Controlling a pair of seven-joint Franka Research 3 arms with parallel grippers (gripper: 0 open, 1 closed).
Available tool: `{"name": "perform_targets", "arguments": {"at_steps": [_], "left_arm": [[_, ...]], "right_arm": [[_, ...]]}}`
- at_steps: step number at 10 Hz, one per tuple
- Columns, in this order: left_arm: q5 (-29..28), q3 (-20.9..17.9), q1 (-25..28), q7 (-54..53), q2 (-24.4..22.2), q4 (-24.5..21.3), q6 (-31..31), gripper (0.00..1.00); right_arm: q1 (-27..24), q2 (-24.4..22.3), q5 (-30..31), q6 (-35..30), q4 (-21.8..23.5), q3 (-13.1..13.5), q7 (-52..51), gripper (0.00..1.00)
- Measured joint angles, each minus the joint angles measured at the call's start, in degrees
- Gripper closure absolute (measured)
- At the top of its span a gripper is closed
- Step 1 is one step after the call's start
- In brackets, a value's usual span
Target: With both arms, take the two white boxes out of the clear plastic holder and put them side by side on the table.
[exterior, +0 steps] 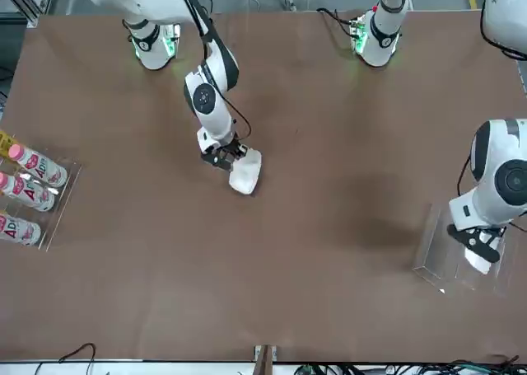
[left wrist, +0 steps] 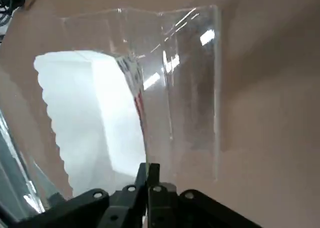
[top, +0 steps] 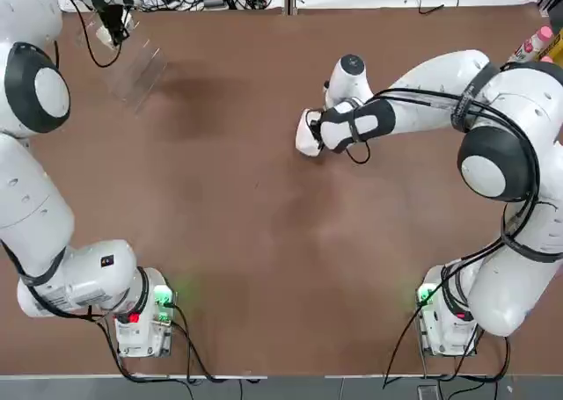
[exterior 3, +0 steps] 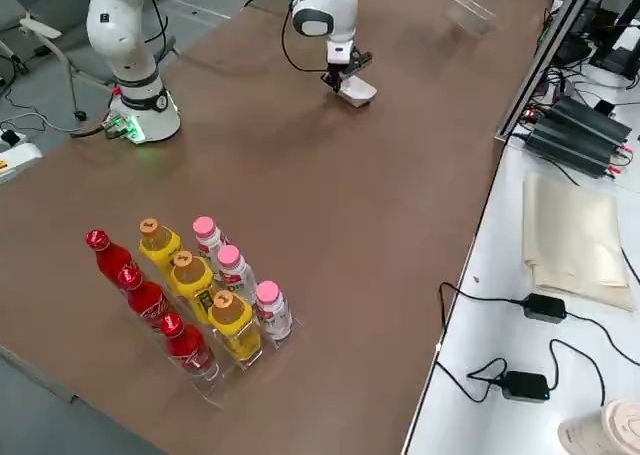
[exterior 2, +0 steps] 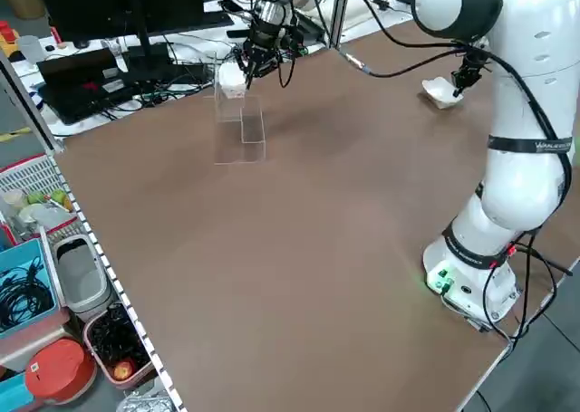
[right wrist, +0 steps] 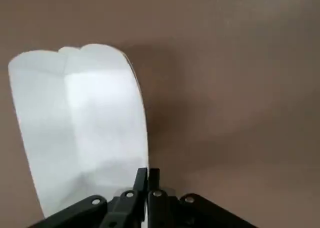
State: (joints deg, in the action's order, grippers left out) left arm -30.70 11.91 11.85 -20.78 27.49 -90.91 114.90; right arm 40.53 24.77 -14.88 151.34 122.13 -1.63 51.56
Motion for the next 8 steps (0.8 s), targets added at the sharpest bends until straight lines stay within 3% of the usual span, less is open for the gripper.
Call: {"name": "perform_targets", "arguments": {"at_steps": [4, 6, 8], "left_arm": [[8.0, 9.5, -0.8, 21.2, -0.4, 3.7, -9.1, 0.98], [10.1, 14.1, -1.6, 33.5, -0.3, 3.6, -10.0, 0.98], [10.9, 16.5, -6.1, 44.4, 0.0, 3.0, -10.3, 0.98]], "right_arm": [[-0.6, 0.0, -9.0, 0.0, -1.3, 0.7, 2.6, 0.99], [-3.3, -0.2, -9.7, 0.0, -2.9, 1.1, 10.2, 0.99], [-5.6, -1.1, -9.9, -0.1, -4.7, 1.1, 18.8, 0.99]]}}
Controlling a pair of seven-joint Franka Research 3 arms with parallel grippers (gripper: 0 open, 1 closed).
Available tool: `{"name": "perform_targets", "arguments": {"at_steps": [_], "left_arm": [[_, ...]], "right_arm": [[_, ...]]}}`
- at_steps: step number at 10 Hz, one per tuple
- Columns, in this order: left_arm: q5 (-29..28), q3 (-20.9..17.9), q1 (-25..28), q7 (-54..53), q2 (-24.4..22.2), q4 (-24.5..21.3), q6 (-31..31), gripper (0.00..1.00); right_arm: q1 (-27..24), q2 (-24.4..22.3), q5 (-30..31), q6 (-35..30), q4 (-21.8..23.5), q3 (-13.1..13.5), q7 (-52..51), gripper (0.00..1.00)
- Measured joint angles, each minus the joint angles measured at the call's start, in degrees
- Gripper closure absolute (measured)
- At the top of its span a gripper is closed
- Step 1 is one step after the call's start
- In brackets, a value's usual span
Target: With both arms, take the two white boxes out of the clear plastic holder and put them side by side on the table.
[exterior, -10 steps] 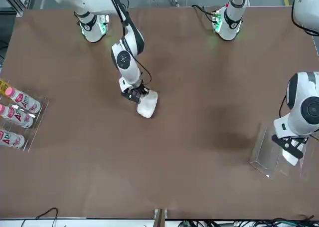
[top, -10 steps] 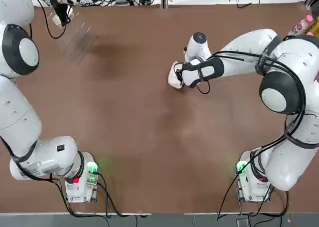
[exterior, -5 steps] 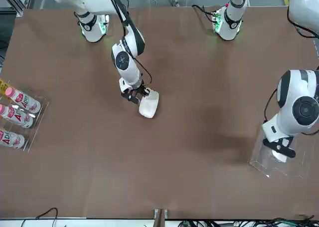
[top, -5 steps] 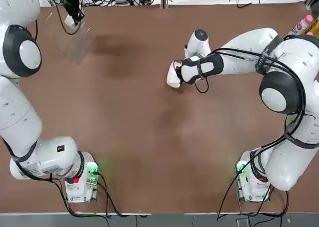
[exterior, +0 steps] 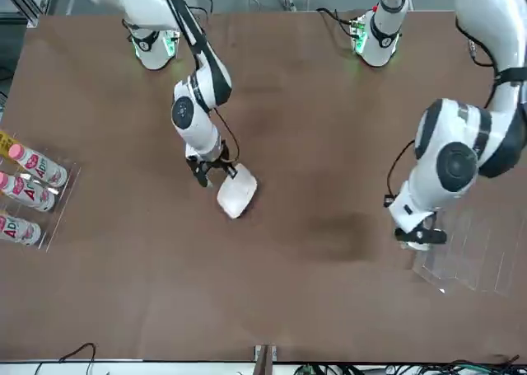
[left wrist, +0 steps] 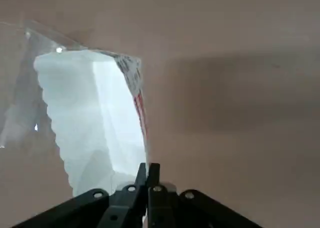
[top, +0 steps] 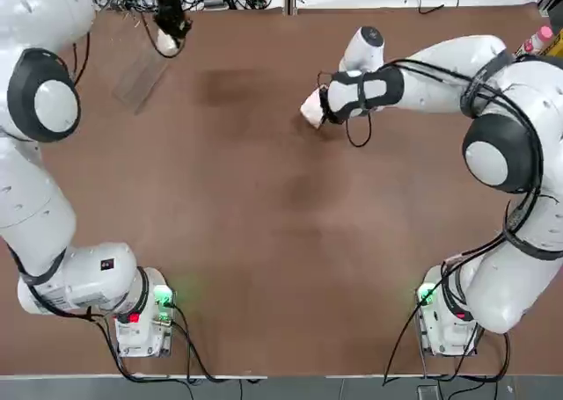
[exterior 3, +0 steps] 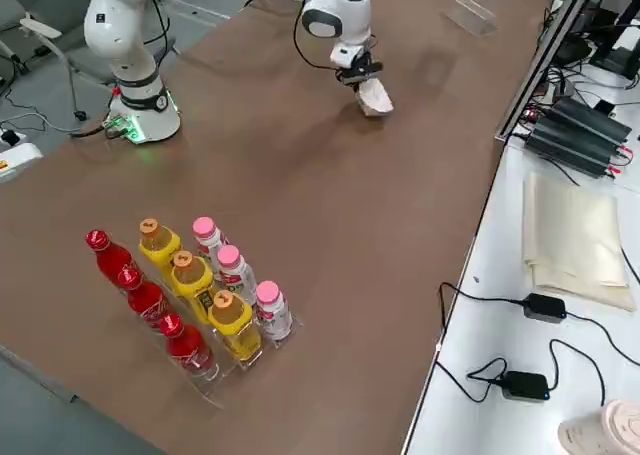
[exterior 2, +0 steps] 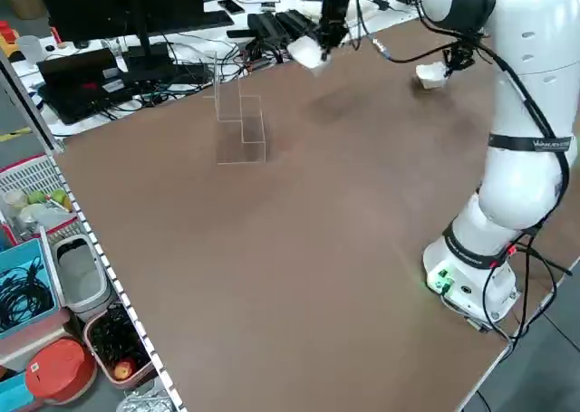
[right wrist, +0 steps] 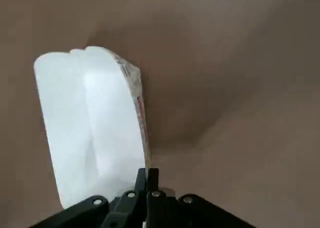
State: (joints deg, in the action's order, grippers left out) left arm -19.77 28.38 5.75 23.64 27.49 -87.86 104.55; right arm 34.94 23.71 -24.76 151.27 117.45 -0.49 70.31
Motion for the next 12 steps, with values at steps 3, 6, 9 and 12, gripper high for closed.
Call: {"name": "perform_targets", "arguments": {"at_steps": [3, 6, 9, 12], "left_arm": [[2.7, 0.2, -10.4, 11.1, 1.7, -0.2, 0.0, 0.98], [5.1, 0.4, -17.6, 12.3, 3.9, 0.0, 2.0, 0.98], [5.6, 0.1, -26.9, 18.4, 10.0, 4.0, 6.6, 0.98], [5.6, -0.1, -31.5, 22.5, 13.1, 6.3, 10.9, 0.98]], "right_arm": [[-1.4, -1.8, -0.1, 0.5, -2.7, 0.3, 13.8, 0.99], [-1.9, -2.3, -0.1, 1.4, -4.3, 2.8, 25.5, 0.99], [-1.9, -1.9, -0.1, 6.1, -4.2, 3.6, 31.5, 0.99], [-1.8, -0.7, -0.1, 8.1, -4.2, 5.5, 35.0, 0.99]]}}
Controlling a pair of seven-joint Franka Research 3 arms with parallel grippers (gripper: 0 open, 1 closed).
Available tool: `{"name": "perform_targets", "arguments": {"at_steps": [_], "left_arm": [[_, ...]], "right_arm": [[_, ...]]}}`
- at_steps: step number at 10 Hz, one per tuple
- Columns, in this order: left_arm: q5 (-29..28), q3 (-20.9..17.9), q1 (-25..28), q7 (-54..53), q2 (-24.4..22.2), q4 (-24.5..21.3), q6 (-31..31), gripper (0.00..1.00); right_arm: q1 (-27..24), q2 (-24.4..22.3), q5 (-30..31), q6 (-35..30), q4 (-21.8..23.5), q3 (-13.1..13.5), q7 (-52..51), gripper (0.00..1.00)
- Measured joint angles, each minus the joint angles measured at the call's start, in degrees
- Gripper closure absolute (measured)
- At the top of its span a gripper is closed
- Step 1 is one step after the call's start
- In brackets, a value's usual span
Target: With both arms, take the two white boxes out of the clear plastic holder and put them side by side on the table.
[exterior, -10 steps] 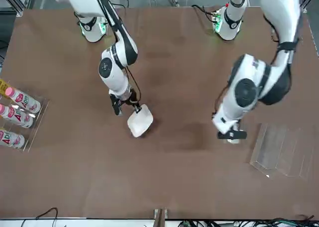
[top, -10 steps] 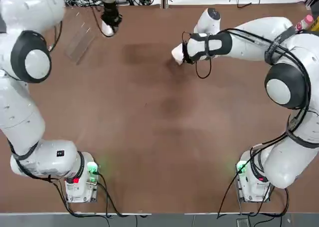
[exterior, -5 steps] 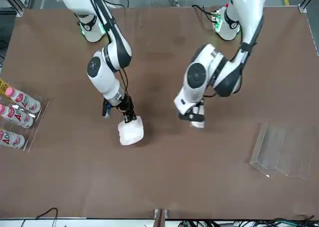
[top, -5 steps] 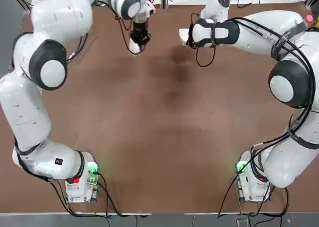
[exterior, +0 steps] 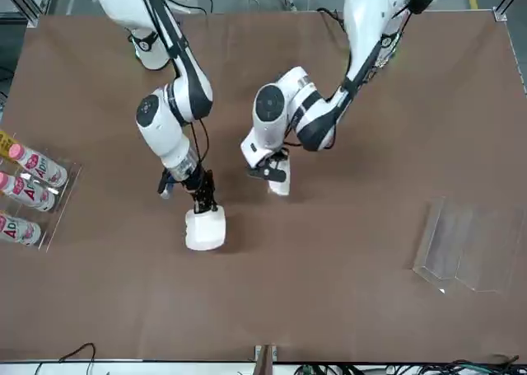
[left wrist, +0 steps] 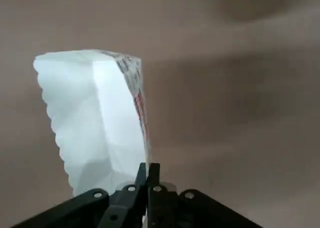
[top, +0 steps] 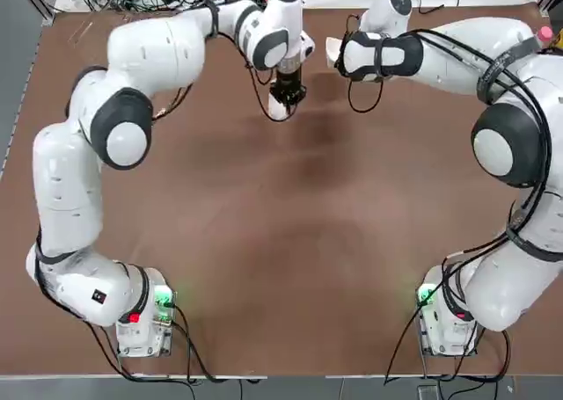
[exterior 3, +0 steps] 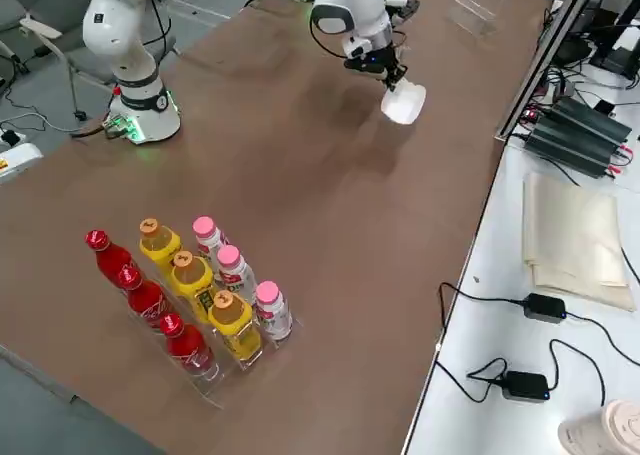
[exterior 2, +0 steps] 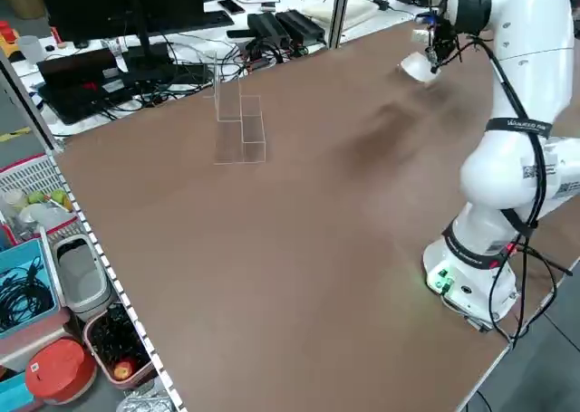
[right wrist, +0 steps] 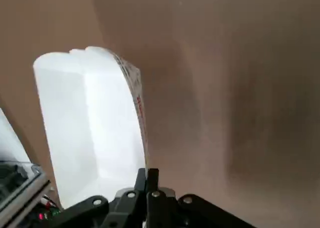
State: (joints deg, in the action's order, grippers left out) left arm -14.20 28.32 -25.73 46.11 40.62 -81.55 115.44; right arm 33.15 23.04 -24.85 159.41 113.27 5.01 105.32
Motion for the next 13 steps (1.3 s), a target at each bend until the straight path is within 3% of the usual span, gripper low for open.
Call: {"name": "perform_targets", "arguments": {"at_steps": [2, 5, 13], "left_arm": [[0.0, -0.1, -0.9, 0.7, 0.8, 0.1, 1.1, 0.98], [0.0, -0.4, -1.1, 1.3, 1.8, 0.2, 2.5, 0.98], [0.0, -2.3, -1.1, 1.3, 2.5, 0.5, 3.7, 0.98]], "right_arm": [[1.4, 3.0, 0.0, 3.1, 0.2, 1.8, 1.2, 0.99], [6.0, 7.5, 0.0, 4.9, -2.4, 7.0, 3.6, 0.99], [6.7, 13.8, 0.2, 4.9, -8.8, 8.3, 4.3, 0.99]]}}
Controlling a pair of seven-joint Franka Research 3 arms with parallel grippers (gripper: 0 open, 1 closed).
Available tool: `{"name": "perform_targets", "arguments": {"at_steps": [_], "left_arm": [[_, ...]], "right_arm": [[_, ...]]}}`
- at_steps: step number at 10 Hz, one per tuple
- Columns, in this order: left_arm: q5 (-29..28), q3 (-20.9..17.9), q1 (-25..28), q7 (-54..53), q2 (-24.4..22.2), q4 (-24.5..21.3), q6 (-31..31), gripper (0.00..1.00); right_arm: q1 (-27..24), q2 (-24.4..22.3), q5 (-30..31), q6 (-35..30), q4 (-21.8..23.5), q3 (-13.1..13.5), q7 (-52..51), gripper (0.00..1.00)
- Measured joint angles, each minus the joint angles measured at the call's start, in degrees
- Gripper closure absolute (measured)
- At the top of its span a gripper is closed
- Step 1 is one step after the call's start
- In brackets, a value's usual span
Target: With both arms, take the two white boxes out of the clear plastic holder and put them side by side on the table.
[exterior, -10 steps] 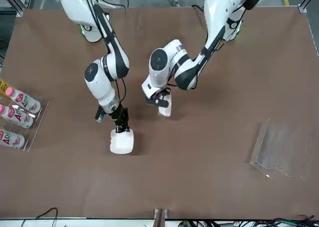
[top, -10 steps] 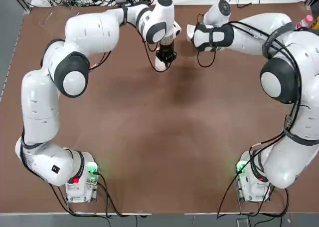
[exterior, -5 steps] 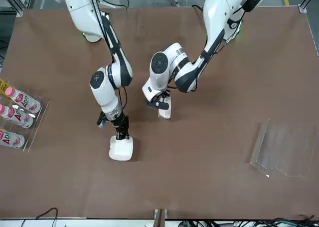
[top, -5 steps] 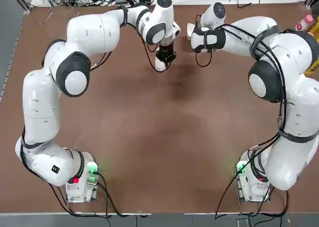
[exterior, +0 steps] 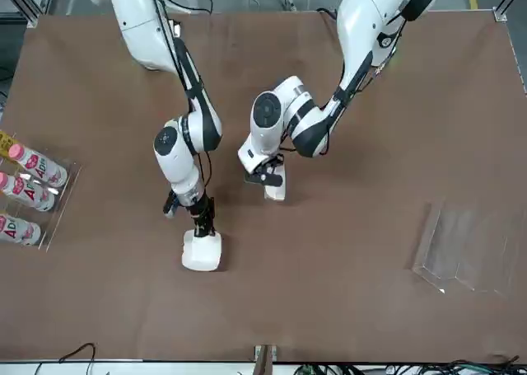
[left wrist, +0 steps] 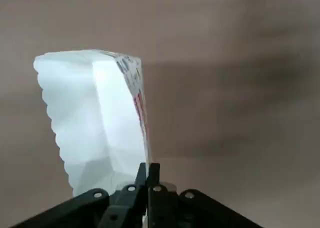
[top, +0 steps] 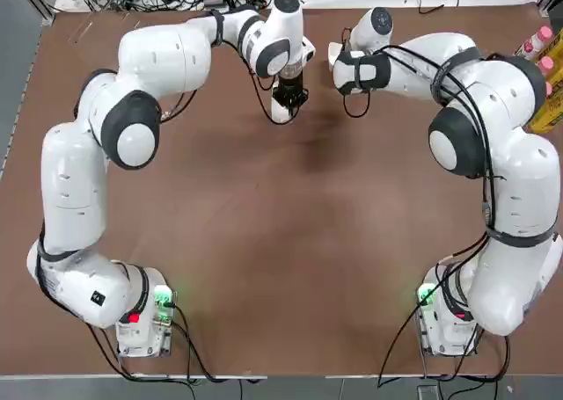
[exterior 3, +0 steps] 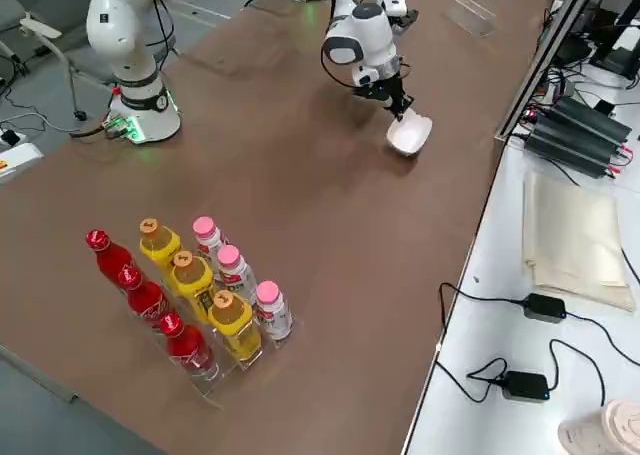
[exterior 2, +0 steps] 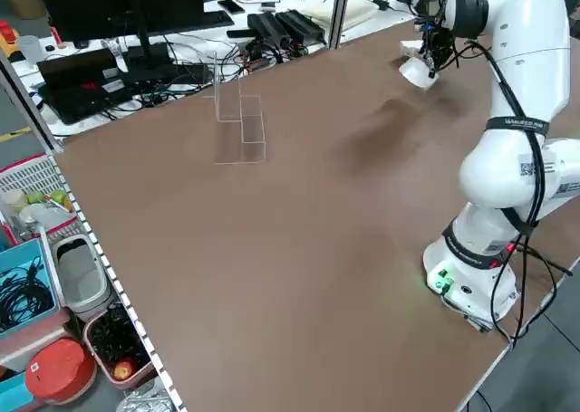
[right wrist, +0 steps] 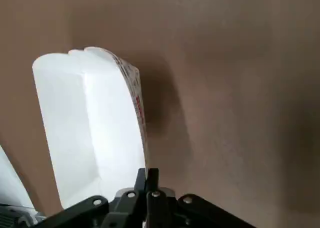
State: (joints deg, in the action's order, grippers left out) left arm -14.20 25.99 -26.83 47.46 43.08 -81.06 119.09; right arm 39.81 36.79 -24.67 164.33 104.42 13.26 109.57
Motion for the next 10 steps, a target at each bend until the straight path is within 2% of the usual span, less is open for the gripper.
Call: {"name": "perform_targets", "arguments": {"at_steps": [8, 10], "left_arm": [[0.0, 0.0, -0.2, 0.0, 0.7, 0.0, 0.6, 0.98], [0.0, 0.0, -0.6, 0.0, 2.0, 0.0, 4.1, 0.98]], "right_arm": [[0.1, 2.3, 1.0, 0.0, -2.5, 0.8, 0.0, 0.99], [0.1, 3.8, 1.2, 0.0, -3.6, 0.9, 0.0, 0.99]]}}
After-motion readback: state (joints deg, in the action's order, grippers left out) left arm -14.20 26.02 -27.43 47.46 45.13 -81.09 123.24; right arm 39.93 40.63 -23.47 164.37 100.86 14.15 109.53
